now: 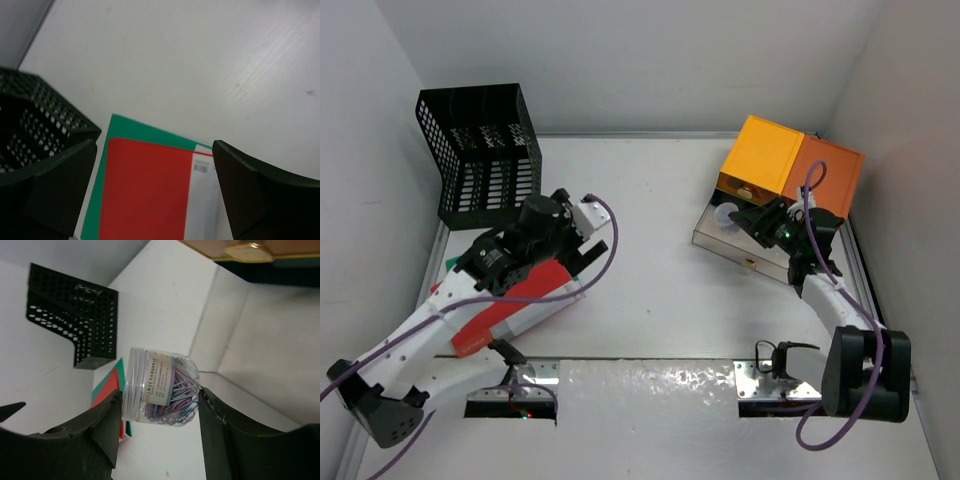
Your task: Organize the desk
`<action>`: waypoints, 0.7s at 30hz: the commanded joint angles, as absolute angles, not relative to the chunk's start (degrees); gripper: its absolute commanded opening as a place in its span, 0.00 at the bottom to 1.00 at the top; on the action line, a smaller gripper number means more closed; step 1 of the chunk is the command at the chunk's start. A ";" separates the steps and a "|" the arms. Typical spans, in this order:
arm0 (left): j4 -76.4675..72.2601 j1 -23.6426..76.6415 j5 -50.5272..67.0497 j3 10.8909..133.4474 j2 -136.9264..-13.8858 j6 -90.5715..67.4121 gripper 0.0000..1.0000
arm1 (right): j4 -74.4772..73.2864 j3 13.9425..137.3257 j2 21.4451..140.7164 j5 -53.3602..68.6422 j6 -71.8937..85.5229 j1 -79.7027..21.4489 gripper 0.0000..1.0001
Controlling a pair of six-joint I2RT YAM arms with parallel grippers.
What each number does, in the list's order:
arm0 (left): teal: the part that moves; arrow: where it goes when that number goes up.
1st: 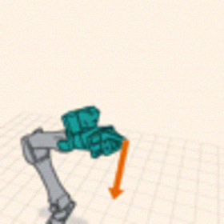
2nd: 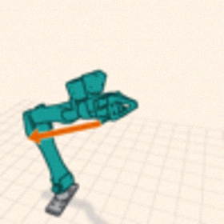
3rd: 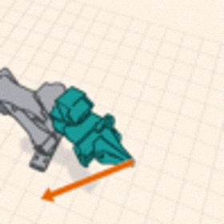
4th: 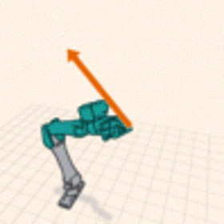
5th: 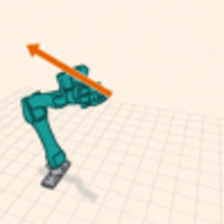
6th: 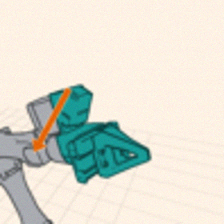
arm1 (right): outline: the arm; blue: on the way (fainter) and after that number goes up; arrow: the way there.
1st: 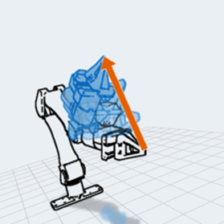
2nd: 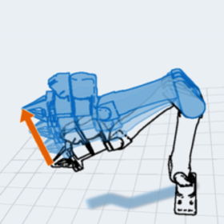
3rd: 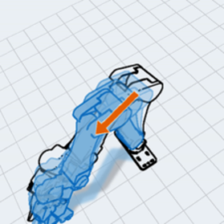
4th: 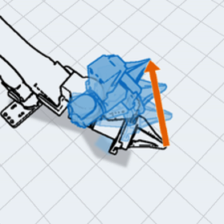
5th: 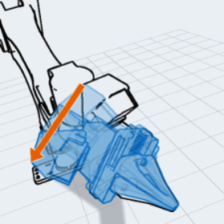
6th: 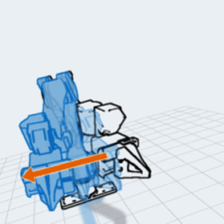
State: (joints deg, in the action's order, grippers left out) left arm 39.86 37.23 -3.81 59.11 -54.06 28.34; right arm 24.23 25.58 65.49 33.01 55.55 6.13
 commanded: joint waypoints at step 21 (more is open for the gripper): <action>27.95 23.55 5.18 48.43 -59.50 30.59 0.99 | 31.80 29.89 88.33 25.84 51.85 7.56 0.00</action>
State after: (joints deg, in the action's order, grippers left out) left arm 31.24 23.90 3.81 49.01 -60.16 30.00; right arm 25.08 28.47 87.64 26.44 50.54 8.05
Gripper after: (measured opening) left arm 0.996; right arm 0.536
